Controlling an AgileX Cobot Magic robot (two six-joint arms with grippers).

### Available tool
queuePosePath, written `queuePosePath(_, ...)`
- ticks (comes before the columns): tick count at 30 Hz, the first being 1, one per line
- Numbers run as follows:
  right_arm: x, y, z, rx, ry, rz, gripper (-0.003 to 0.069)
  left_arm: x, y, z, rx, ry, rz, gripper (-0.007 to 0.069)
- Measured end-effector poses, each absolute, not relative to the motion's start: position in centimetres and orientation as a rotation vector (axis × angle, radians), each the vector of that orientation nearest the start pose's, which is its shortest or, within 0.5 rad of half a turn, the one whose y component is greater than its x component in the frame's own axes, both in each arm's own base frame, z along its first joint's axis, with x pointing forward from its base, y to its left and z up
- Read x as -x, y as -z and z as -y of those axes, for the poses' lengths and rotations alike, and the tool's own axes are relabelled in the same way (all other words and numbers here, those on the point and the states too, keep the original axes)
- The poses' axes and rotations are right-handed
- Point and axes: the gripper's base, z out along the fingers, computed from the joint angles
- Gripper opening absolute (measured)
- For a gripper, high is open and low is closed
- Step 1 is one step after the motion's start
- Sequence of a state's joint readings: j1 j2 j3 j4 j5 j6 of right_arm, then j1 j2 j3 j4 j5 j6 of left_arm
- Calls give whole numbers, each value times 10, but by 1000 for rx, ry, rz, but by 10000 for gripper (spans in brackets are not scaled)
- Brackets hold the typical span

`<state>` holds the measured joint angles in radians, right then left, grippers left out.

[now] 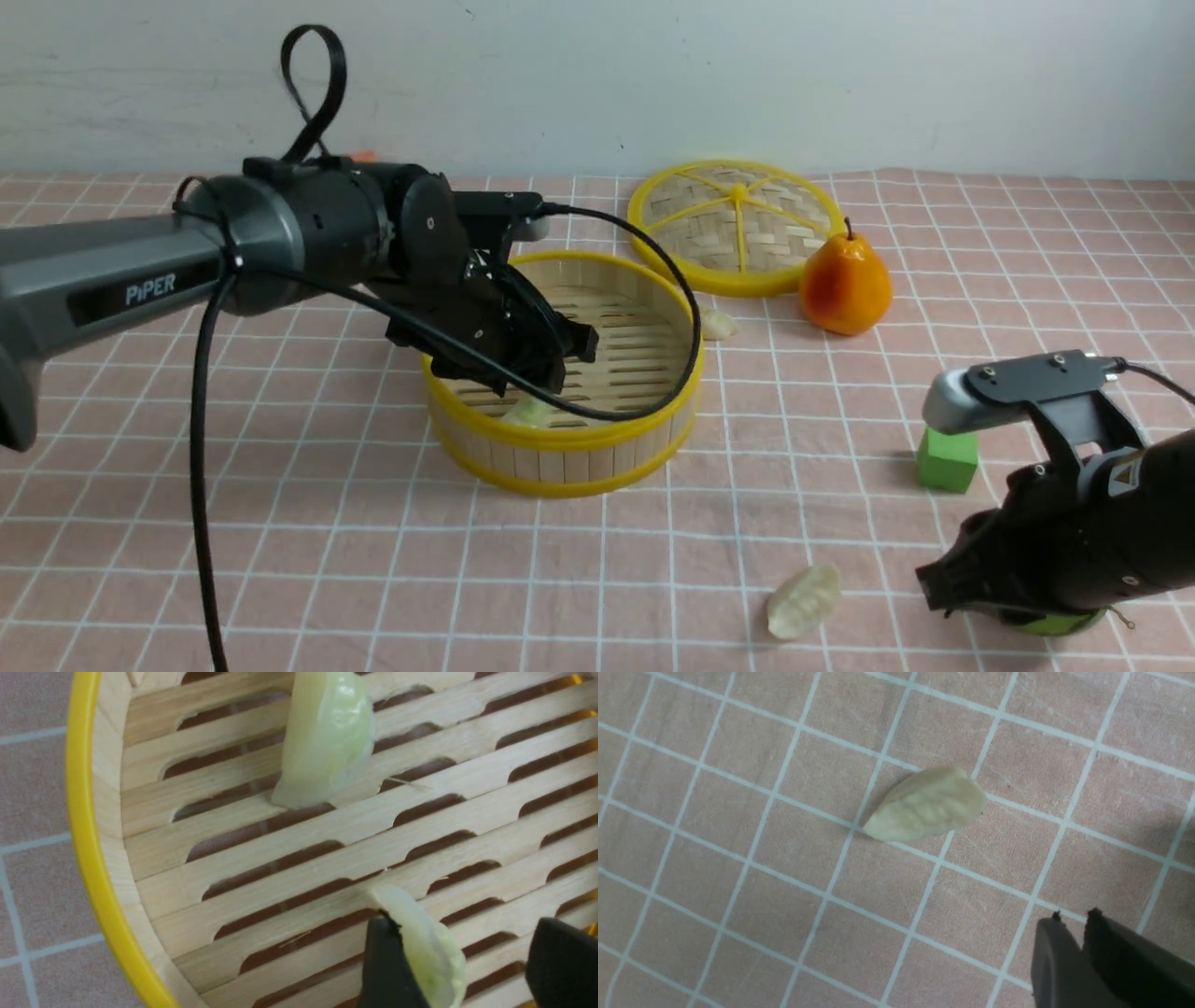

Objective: Put the dumplings into the steamer on the table with the pink tablecloth.
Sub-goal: 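Place the dumpling into the bamboo steamer basket with the left gripper, then reach for and grasp a dumpling lying on the table beside the steamer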

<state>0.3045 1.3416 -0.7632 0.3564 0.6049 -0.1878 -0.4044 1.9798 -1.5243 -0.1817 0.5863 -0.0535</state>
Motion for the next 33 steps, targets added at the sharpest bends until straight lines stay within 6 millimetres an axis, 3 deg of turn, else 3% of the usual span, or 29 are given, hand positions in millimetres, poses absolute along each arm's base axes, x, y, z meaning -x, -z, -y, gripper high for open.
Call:
queuePosePath(2,-237,-233,-94,338,-409,-2653,142,-398,-245,180,-295,379,-2487,417)
queuePosePath(3,-250,-239,-99,364,-411,-2650,196,-388,-278,175,-302,384,-2410,392)
queuePosePath(6,-281,-248,-109,419,-404,-2617,290,-355,-349,161,-307,407,-2262,287)
queuePosePath(7,-284,-248,-110,424,-403,-2613,296,-352,-354,159,-306,410,-2249,277)
queuePosePath(8,-307,-251,-117,456,-394,-2587,335,-326,-388,148,-307,425,-2174,197)
queuePosePath(12,-366,-245,-133,519,-342,-2521,388,-263,-430,121,-313,434,-2075,12)
queuePosePath(14,-407,-230,-144,554,-297,-2497,396,-233,-426,107,-329,396,-2078,-14)
queuePosePath(18,-455,-215,-156,609,-243,-2470,398,-203,-395,90,-372,304,-2169,-14)
queuePosePath(22,-491,-208,-167,640,-225,-2443,399,-179,-358,72,-435,160,-2298,-14)
queuePosePath(26,-508,-199,-173,648,-237,-2439,399,-163,-331,60,-481,51,-2368,-14)
queuePosePath(30,-519,-178,-179,632,-280,-2470,394,-145,-311,51,-497,20,-2397,-14)
queuePosePath(33,-521,-162,-180,629,-290,-2498,339,-138,-300,47,-508,2,-2414,-14)
